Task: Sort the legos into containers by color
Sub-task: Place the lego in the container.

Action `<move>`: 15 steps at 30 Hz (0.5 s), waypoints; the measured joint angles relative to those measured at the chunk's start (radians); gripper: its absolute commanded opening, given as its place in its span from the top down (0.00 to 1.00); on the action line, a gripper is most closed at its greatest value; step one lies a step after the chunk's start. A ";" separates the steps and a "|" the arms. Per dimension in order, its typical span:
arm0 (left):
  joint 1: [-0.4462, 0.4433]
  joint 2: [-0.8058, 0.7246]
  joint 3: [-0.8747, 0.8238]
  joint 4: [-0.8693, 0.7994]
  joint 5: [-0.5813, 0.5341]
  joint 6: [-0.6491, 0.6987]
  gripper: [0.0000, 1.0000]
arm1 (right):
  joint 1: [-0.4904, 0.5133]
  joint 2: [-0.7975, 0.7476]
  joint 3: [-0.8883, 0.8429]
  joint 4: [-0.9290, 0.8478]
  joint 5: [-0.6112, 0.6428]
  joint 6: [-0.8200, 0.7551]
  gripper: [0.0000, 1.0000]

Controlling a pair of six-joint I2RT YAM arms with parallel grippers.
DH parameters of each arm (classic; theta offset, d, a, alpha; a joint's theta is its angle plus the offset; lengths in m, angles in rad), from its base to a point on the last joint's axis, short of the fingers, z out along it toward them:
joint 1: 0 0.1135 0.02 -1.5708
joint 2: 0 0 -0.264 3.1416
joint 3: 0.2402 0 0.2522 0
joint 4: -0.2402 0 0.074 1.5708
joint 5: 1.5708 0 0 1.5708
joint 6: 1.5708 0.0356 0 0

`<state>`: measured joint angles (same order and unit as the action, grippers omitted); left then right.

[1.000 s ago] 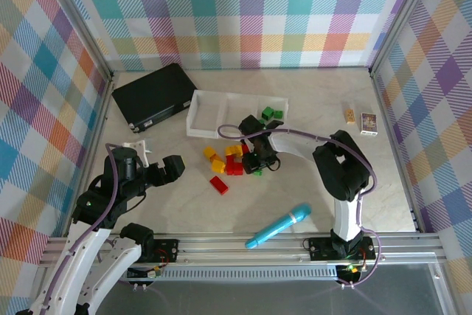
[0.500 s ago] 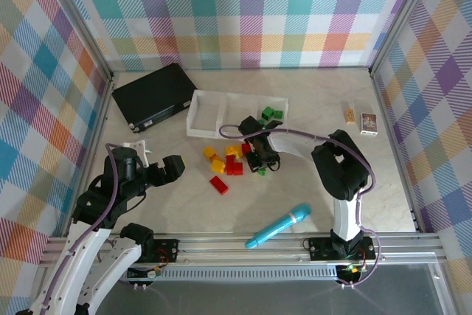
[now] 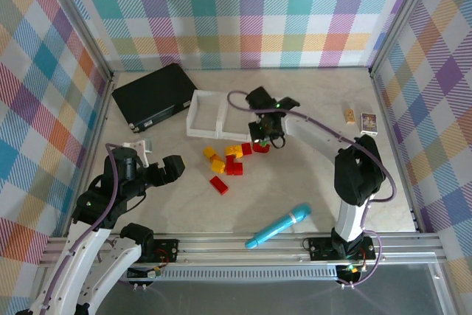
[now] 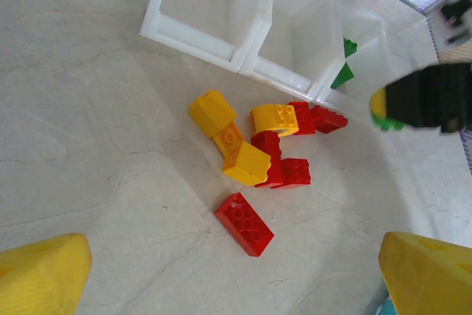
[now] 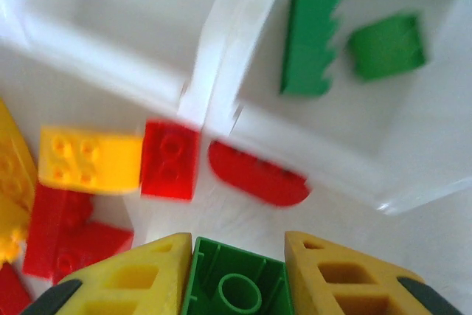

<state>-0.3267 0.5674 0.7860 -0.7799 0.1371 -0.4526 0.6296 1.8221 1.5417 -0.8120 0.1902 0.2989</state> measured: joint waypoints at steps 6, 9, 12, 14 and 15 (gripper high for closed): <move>0.000 -0.001 0.000 0.000 0.000 0.000 0.01 | -0.123 0.098 0.193 0.003 -0.009 -0.024 0.71; 0.000 -0.002 0.000 0.000 0.000 0.000 0.00 | -0.148 0.177 0.268 0.001 -0.019 -0.032 0.71; -0.001 -0.002 0.000 0.000 0.000 0.000 0.00 | -0.153 0.263 0.343 -0.014 -0.023 -0.047 0.71; -0.004 -0.002 0.000 -0.001 -0.001 0.000 0.00 | -0.153 0.308 0.380 -0.024 -0.023 -0.054 0.70; -0.006 -0.002 0.000 -0.001 -0.003 0.000 0.00 | -0.153 0.327 0.395 -0.028 -0.023 -0.057 0.69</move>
<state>-0.3325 0.5655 0.7860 -0.7807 0.1345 -0.4526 0.4770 2.1490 1.9366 -0.8402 0.1669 0.2420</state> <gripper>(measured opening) 0.996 0.332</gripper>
